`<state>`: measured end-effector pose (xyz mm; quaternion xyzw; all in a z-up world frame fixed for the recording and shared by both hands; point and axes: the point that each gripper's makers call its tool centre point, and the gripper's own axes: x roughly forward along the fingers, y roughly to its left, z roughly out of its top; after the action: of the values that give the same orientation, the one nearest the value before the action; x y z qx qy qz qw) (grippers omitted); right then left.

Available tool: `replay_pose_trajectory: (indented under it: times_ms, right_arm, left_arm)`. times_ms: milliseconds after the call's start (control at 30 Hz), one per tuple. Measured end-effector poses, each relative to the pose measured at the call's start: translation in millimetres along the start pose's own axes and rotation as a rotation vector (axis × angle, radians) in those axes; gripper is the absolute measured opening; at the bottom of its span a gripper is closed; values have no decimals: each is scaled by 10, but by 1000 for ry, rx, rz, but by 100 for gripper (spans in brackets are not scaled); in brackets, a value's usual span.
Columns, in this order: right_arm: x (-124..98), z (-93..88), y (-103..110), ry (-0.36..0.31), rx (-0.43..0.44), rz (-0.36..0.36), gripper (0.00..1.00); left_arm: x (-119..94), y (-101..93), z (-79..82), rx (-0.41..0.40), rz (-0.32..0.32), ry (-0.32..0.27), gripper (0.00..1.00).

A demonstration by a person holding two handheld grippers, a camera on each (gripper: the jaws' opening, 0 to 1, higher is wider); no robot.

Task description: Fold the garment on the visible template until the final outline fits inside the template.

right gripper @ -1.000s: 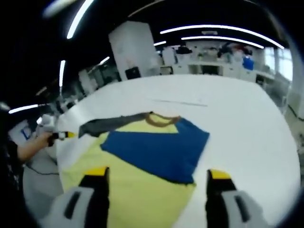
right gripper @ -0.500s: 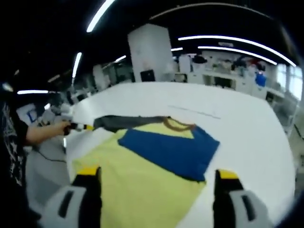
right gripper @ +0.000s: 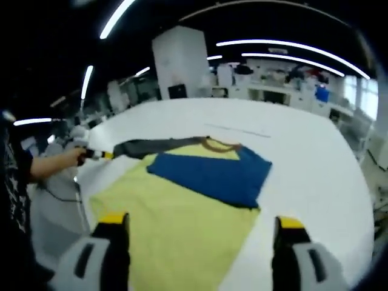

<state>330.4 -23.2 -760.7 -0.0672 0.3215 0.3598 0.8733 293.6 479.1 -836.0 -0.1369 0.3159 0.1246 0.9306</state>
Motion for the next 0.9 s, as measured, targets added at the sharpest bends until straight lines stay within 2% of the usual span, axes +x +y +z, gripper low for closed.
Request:
replay_pose_trajectory:
  times_ms: [67, 100, 233, 367, 467, 633, 900]
  right_arm:
    - [-27, 17, 17, 1, -22, 3, 99]
    - [-41, 39, 25, -5, -23, 9, 99]
    - [-84, 115, 70, -31, -34, 23, 99]
    - [-132, 173, 151, -44, -54, 32, 99]
    - [-138, 192, 129, -44, -63, 26, 99]
    - [-184, 185, 102, -19, -80, 7, 99]
    - [-202, 222, 166, -26, -81, 25, 99]
  left_arm:
    - [-32, 45, 24, 11, 12, 5, 0]
    - [-31, 147, 37, 26, 41, 16, 0]
    - [-39, 230, 134, 28, 37, 13, 0]
    - [-2, 381, 208, 88, 54, 26, 0]
    - [-27, 414, 210, 97, 54, 39, 0]
    - [3, 587, 240, 143, 75, 66, 0]
    - [52, 759, 273, 195, 87, 99, 0]
